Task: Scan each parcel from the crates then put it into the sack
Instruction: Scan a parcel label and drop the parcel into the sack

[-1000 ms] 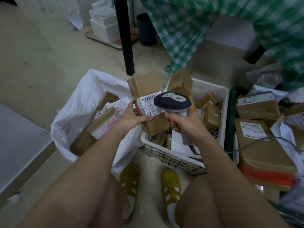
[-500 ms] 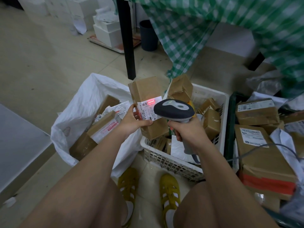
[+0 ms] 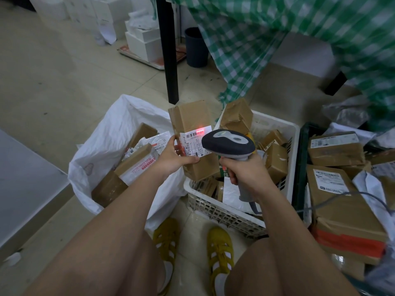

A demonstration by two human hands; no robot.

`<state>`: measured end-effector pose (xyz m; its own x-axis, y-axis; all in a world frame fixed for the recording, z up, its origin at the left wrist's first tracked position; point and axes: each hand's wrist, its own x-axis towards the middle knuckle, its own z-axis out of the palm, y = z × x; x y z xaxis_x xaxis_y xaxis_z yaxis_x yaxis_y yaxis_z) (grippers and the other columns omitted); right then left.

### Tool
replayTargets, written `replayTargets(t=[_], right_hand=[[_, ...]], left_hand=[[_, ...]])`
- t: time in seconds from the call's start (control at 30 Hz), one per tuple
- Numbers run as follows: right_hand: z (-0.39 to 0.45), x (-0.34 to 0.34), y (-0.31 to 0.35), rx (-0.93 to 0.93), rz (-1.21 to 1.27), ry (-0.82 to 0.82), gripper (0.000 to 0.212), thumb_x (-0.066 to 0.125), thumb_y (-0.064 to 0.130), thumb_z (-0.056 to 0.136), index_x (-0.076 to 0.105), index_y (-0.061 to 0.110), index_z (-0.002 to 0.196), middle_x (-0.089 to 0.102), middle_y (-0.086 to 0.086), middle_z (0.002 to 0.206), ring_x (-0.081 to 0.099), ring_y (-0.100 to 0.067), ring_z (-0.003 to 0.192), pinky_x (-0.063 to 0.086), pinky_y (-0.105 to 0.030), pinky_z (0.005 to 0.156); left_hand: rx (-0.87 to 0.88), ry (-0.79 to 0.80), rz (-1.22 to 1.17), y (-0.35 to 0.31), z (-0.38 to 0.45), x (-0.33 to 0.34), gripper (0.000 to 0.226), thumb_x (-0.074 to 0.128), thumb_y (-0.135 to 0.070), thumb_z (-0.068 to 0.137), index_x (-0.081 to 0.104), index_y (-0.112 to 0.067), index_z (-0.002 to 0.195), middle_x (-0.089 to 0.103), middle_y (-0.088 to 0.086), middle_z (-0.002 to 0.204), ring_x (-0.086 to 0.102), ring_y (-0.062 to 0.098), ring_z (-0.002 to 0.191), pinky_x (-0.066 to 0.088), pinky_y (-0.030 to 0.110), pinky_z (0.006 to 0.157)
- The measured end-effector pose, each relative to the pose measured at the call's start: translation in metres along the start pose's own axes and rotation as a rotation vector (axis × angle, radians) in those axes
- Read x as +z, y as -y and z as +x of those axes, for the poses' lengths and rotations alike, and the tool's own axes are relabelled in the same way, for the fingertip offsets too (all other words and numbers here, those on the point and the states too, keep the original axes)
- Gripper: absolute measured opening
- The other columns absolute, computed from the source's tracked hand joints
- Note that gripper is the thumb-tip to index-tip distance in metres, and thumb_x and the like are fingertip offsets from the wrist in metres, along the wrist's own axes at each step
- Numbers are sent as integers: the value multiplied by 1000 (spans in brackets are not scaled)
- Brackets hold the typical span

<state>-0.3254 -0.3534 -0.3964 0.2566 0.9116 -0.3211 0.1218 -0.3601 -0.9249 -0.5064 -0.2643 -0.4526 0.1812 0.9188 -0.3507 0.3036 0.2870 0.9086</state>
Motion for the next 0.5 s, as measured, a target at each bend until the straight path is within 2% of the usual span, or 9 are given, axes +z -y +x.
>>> replayTargets(t=[0.1,0.2,0.27,0.33,0.4,0.5], right_hand=[[2,3,0,-2,38,-10,13,71,11,81,61,10,72,51,-5,53,45,-13,47,40,-25,46],[7,9,-1,-38,29,-57,21,71,13,81,56,9,66,51,-9,54,46,-15,48,41,-27,48],[13,14,-3,-75,1,-95,26,70,15,81,53,9,63,51,-12,54,47,-18,49,41,-30,50],[21,20,-5,-99,-37,-146,27,70,19,79,52,11,61,53,-13,54,50,-23,54,42,-34,56],[31,28,-7,-96,-53,-197,24,70,25,75,53,16,61,55,-12,56,52,-29,58,43,-39,59],[44,39,-11,-69,-55,-226,16,69,26,75,58,18,68,60,-13,66,56,-30,66,43,-39,63]], left_hand=[[0,-17,-4,-1,-1,-3,95,83,-20,72,25,-24,148,51,-5,129,53,10,104,52,30,87],[19,-75,-73,-2,-4,-9,76,80,-14,76,34,-29,134,53,-16,109,53,2,94,47,14,66],[39,-147,-127,0,-5,-20,68,81,-13,75,38,-28,125,54,-19,107,55,3,99,43,12,63],[78,-267,-155,3,-3,-35,75,83,-14,71,41,-25,132,57,-14,117,57,10,109,49,21,75],[92,-424,-144,6,0,-54,77,83,-14,72,40,-26,134,57,-8,124,55,14,112,48,32,86],[116,-588,-30,15,10,-85,77,84,-20,72,39,-27,134,57,-4,126,56,18,114,49,37,91]])
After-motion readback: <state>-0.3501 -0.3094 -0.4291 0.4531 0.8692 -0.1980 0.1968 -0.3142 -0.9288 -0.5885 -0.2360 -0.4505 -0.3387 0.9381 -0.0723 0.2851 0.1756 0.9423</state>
